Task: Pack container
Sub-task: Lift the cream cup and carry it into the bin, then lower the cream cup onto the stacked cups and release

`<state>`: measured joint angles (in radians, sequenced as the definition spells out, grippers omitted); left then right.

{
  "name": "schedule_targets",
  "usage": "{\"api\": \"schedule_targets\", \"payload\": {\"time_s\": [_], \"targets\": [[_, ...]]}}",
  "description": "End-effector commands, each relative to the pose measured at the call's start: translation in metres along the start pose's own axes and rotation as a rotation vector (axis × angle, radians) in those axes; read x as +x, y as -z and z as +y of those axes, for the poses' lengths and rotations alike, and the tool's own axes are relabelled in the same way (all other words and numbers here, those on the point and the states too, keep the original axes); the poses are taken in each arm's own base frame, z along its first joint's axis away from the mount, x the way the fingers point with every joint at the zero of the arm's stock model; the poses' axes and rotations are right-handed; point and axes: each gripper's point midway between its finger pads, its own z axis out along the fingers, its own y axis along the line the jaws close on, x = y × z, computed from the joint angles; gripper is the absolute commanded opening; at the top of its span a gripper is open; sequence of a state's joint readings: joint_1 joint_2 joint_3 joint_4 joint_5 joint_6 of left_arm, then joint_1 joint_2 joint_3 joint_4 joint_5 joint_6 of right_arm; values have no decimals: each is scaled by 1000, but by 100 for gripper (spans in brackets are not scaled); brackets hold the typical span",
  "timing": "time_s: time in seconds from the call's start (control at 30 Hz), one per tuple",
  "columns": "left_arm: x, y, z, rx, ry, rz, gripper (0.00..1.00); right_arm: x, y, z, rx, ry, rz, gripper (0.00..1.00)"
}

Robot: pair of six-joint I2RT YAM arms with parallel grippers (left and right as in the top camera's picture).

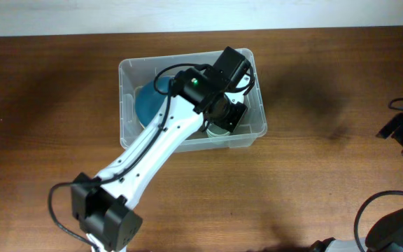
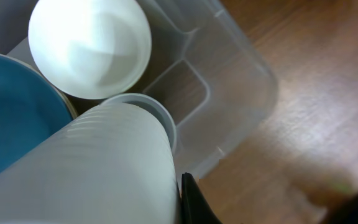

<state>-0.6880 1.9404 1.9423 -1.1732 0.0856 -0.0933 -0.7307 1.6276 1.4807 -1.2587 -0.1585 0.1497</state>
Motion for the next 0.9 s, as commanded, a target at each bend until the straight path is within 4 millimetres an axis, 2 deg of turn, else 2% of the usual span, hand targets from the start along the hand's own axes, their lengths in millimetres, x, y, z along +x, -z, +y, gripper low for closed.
{"api": "schedule_targets", "payload": {"time_s": [0.0,0.2,0.37,0.43,0.47,0.5,0.53,0.73,0.8,0.87], "targets": [[1,-20,7,-27,-12,33,1,0,5,0,-5,3,-16,99],[7,-43,9,-31,-8,83,9,0,5,0,-5,3,-16,99],[8,-47,9,-31,-8,90,11,0,5,0,-5,4,-16,99],[7,-47,9,-31,-8,89,19,0,5,0,-5,3,-16,99],[7,-47,9,-31,-8,89,43,0,5,0,-5,4,-16,99],[7,-47,9,-31,-8,89,75,0,5,0,-5,3,-16,99],[7,-47,9,-31,-8,89,99,0,5,0,-5,4,-16,99],[4,-41,14,-41,-2,82,100,0,5,0,-5,4,-16,99],[1,-32,15,-46,2,72,99,0,5,0,-5,4,-16,99],[-6,-15,21,-70,8,49,100,0,5,0,-5,4,-16,99]]}}
